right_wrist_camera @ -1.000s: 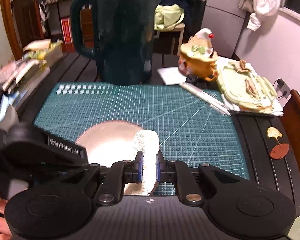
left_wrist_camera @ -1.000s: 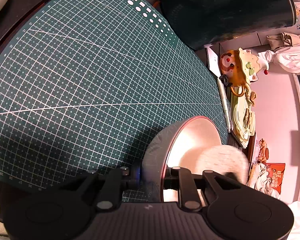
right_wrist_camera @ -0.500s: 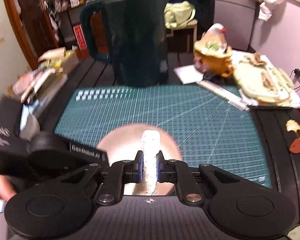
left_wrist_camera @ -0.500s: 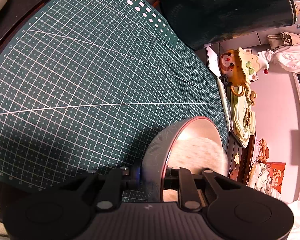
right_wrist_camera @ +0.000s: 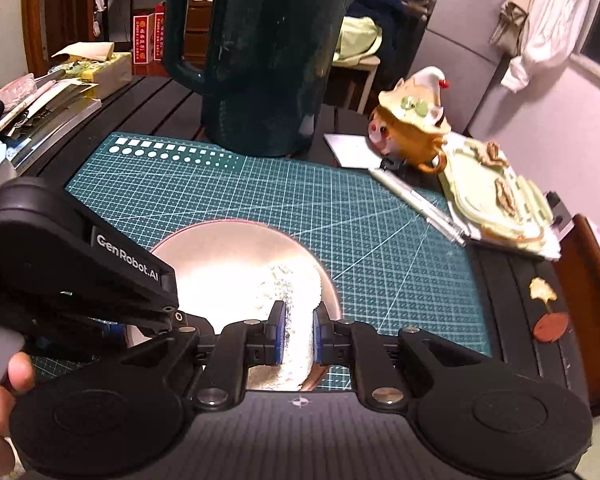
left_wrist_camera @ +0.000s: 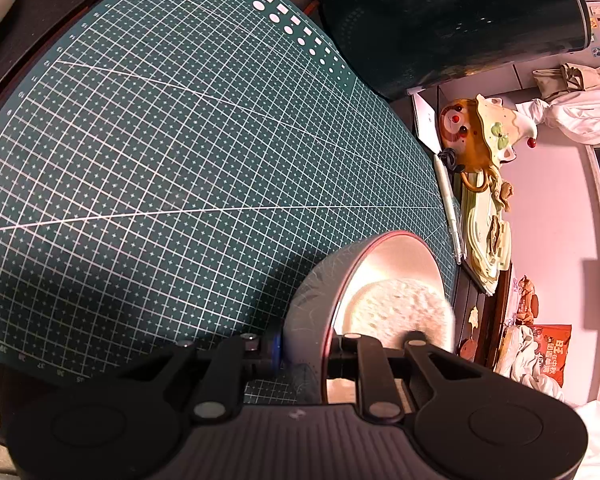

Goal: Clean bowl
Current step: 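Scrub the sponge across the bowl bottom toward the rim with the right tool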

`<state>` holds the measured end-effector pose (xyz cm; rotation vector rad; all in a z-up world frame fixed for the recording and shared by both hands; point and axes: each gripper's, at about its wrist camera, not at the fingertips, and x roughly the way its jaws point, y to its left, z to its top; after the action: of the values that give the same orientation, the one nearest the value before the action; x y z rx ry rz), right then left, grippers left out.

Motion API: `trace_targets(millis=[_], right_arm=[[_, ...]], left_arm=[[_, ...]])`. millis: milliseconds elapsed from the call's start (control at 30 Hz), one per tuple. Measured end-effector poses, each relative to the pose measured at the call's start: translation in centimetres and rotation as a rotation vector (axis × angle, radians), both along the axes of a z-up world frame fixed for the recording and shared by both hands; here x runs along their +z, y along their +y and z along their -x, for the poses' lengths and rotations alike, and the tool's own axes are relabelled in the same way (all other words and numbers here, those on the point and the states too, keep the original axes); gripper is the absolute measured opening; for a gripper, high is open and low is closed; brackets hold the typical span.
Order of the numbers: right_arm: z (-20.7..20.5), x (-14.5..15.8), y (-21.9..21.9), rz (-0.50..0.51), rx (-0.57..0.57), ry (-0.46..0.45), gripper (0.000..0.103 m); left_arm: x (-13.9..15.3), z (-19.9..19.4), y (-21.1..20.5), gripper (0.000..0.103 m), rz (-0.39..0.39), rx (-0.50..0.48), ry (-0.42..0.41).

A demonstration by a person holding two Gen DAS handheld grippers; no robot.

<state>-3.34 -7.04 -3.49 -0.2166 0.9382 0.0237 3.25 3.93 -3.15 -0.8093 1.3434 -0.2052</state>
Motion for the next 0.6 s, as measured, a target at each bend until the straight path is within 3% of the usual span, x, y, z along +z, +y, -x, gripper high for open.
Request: trace_targets(millis=[100,367,467,600], right_arm=[[0.8,1.1,0.3,0.081,0.007,-0.056,0.012],[1.1,4.6,-2.7,-0.081,-0.037,-0.103,0.012],[0.5,4.1,-3.6,-0.24,-0.015,-0.043,0.012],[-0.5,1.5,-2.7,-0.293,-0.016,0.054,0.012]], left_arm=[[0.0,0.0,0.2,0.019,0.004,0.001,0.002],[0.4,0.3,0.3,0.019,0.003,0.003,0.004],[0.4,0.3,0.4,0.019,0.004,0.003,0.004],[0.6,0.2,0.4,0.018,0.004,0.004,0.004]])
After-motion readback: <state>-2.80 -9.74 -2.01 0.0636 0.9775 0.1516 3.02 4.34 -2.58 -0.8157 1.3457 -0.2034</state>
